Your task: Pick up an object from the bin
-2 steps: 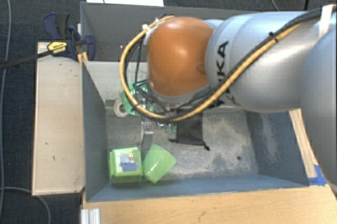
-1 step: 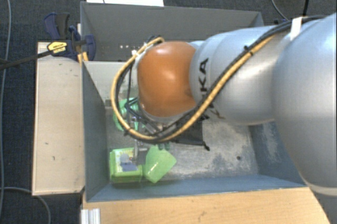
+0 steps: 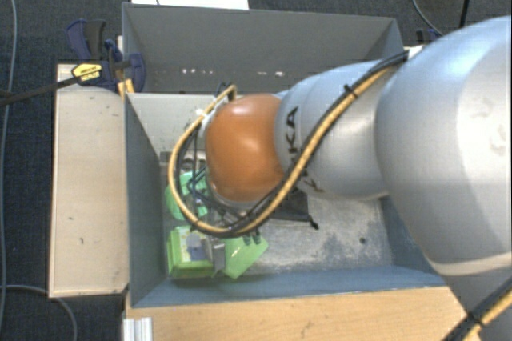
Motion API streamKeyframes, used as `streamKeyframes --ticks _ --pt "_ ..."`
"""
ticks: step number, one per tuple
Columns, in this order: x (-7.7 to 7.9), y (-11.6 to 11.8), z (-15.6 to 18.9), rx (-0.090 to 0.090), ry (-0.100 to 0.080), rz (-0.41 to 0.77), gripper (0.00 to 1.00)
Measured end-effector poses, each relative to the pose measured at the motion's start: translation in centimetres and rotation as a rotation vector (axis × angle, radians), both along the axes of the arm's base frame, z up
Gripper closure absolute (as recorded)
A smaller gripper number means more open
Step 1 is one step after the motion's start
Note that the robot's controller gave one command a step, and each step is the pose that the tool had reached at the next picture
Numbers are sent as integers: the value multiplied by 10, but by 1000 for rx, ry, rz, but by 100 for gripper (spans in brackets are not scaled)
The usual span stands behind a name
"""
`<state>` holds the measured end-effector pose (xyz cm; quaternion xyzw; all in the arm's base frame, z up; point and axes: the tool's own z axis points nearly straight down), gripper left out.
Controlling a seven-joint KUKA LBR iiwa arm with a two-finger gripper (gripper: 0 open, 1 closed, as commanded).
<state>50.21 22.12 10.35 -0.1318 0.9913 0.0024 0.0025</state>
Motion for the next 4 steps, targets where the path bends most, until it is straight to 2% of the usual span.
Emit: streamKeyframes --ticks 1,2,3,4 --pt "0 6 -1 6 -2 9 0" --pt "-11 -4 32 2 -5 83 0" --pt "-15 14 57 3 -4 161 0" --pt "-19 5 33 3 -9 300 0"
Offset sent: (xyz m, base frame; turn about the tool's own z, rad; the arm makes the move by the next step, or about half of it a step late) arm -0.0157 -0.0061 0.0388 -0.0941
